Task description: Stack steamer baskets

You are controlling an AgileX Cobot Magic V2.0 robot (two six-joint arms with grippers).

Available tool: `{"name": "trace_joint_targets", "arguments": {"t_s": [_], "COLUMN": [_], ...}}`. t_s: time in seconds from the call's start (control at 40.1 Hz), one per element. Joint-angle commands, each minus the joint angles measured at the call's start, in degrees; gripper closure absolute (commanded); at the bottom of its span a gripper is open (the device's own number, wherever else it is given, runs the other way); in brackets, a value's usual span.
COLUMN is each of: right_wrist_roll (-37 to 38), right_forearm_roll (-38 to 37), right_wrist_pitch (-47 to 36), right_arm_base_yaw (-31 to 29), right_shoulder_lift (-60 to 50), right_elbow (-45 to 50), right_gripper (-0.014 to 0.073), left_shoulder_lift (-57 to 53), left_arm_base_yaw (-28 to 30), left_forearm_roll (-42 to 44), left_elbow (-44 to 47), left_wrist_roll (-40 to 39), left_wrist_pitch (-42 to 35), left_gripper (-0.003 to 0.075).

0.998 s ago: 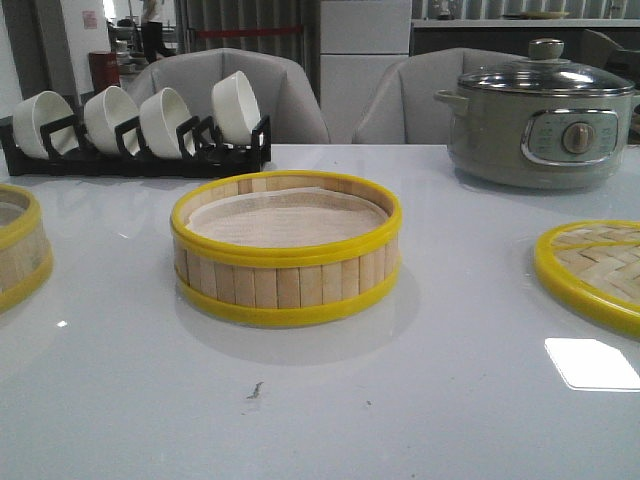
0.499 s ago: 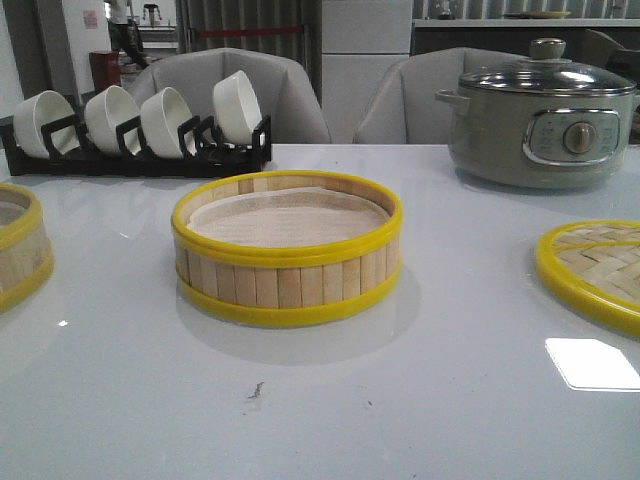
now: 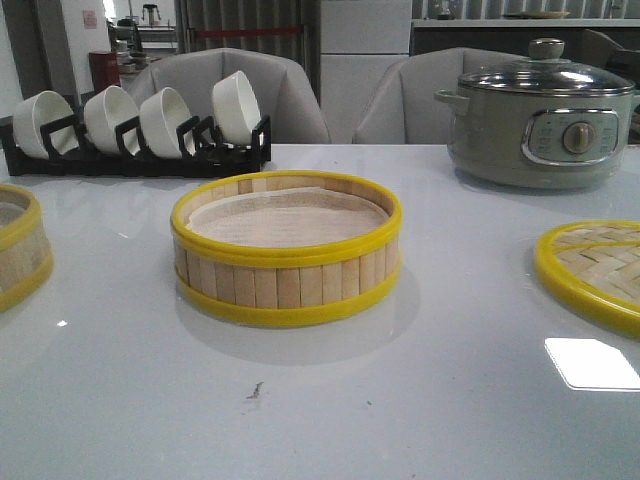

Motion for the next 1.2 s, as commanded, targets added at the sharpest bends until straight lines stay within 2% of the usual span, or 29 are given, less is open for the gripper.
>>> {"name": "trace_joint_targets", "arguments": {"t_s": [0.0,0.474,0.898,1.172], "right_wrist_roll": [0.2,0.3,0.2,0.2], "right_forearm_roll": [-0.7,-0.7,-2.2,-3.6], "right_wrist_pitch": [-4.4,-11.2,-4.5,-4.7], "right_arm_base_yaw": [0.1,0.1,-0.3,-0.3], "right_shoulder_lift": [4.2,10.4,10.6,10.6], "right_elbow": [-5.3,-5.8,-5.8,-5.8], "right_gripper": [0.0574,0.0574,0.0574,0.0574], "left_shoulder_lift": [0.1,0.1,0.2,1.3], "left_arm_base_yaw": [-0.4,-0.4,-0.4,-0.4], "left_forearm_roll": [0.0,-0.9,-1.2,-1.2], "left_elbow": [-1.9,-1.9,-1.9,-1.9], "left_wrist_roll": [0.0,0.0,0.0,0.0], "left_wrist_pitch": [-4.1,-3.4,-3.5,-3.5], "left_gripper": [0.0635,0.0635,0.0635,0.0635]}}
